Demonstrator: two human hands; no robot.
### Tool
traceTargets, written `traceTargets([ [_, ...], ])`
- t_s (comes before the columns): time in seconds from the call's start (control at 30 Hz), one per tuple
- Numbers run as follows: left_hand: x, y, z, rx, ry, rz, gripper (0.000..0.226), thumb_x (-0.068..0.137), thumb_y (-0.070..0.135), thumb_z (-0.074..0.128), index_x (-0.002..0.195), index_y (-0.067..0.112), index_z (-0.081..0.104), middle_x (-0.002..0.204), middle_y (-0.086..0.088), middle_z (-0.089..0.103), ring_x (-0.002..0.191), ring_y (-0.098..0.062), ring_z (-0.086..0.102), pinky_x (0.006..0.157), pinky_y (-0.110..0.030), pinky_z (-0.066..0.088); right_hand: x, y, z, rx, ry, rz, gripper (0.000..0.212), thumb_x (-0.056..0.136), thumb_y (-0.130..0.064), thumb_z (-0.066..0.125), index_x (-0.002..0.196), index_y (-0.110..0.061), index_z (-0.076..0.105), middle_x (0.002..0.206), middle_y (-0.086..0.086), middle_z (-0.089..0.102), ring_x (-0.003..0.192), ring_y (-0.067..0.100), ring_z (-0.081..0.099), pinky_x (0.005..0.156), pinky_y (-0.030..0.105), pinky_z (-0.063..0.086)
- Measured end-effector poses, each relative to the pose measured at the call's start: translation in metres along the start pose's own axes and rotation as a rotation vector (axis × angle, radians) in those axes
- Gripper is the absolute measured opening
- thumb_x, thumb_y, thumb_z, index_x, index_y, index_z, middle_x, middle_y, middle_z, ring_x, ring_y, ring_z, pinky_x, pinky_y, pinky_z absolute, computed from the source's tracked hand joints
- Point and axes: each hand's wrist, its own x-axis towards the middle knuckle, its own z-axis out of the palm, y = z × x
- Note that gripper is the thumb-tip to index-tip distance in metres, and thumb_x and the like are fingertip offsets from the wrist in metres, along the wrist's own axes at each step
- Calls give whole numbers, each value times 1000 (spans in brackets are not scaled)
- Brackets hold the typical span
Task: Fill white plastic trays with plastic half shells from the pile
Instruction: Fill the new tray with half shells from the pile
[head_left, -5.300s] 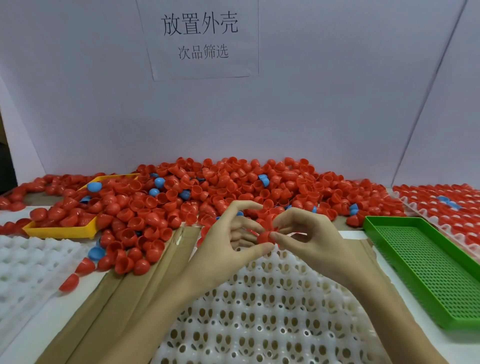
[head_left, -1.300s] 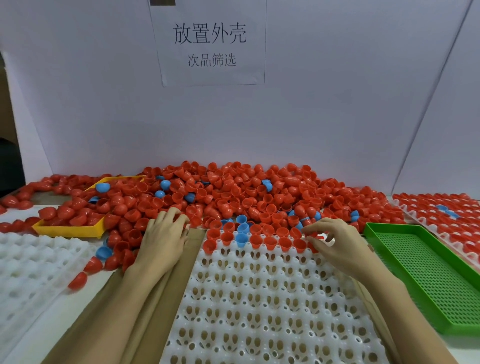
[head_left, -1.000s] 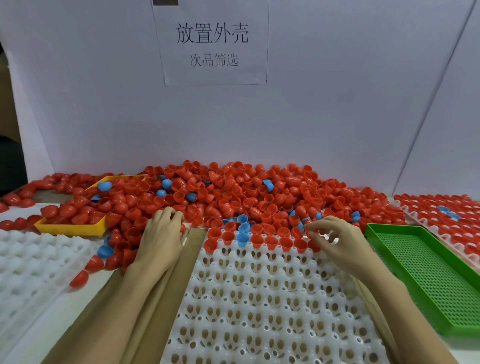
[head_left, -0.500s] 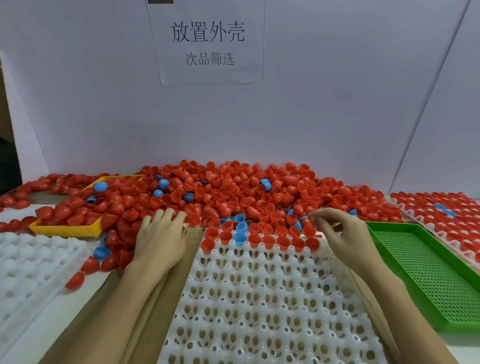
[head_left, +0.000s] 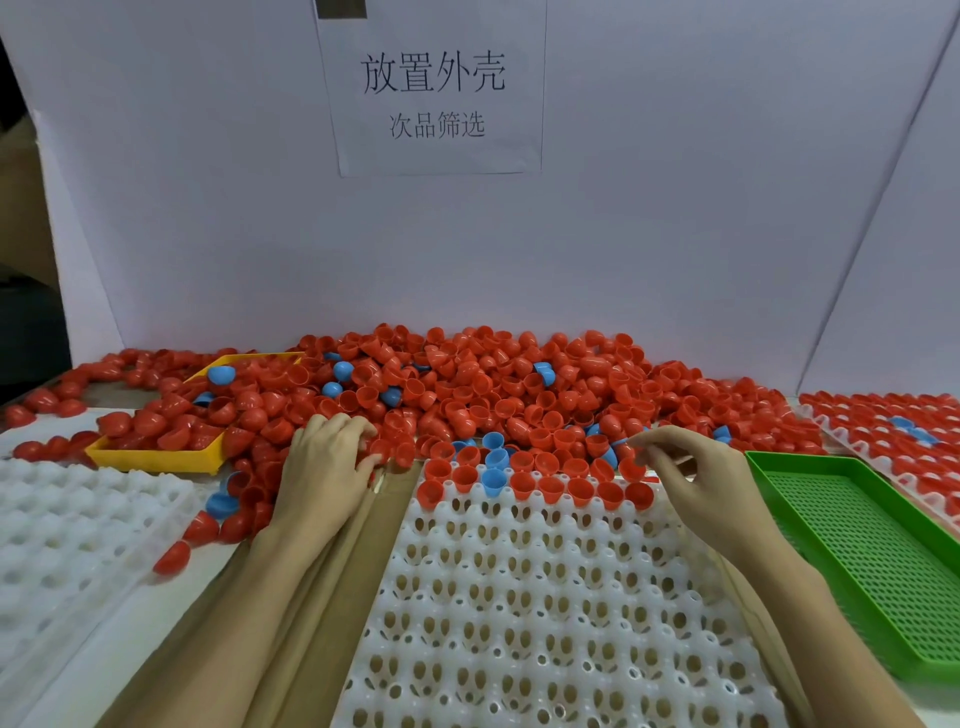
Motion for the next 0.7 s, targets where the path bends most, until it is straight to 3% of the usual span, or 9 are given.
traceTargets([
  [0.13,0,-1,-8,331,-208,14,60,90,70,58,132,28,56,123,11,63,119,-19,48,99,-36,30,0,-1,-2,1,0,7,28,100,-4,66,105,-29,78,90,-19,75,88,-3,69,74,7,51],
  [0.23,1,-3,-8,287,-242,42,52,93,62,60,134,30,54,116,14,66,117,-17,46,99,-33,30,-1,-1,-2,1,-4,14,27,100,-4,66,104,-27,78,90,-19,75,88,-3,70,74,7,51],
  [0.47,4,6,-16,-89,-33,18,31,89,39,77,116,24,71,99,7,66,99,-21,60,96,-38,43,-1,-6,-3,7,-2,1,28,100,-5,66,104,-30,77,91,-20,75,89,-3,69,76,7,51],
  [0.57,5,12,-20,-221,-18,24,46,84,25,84,126,22,67,103,5,57,98,-18,56,92,-39,52,-1,-9,-3,11,-4,-1,29,101,-5,65,104,-31,77,91,-20,75,89,-3,69,75,7,51],
  [0.63,3,10,-18,-80,-56,-23,71,81,30,86,144,23,54,126,-2,53,115,-24,49,100,-42,47,-1,-11,-3,8,-8,-2,30,101,-5,65,104,-32,76,91,-21,75,89,-3,69,75,8,52],
  [0.7,1,3,-16,200,-130,-68,75,85,41,79,149,23,45,140,-6,47,127,-29,43,104,-44,39,-1,-11,-3,7,-5,-3,30,101,-4,64,103,-32,76,91,-22,74,89,-3,69,75,8,51],
])
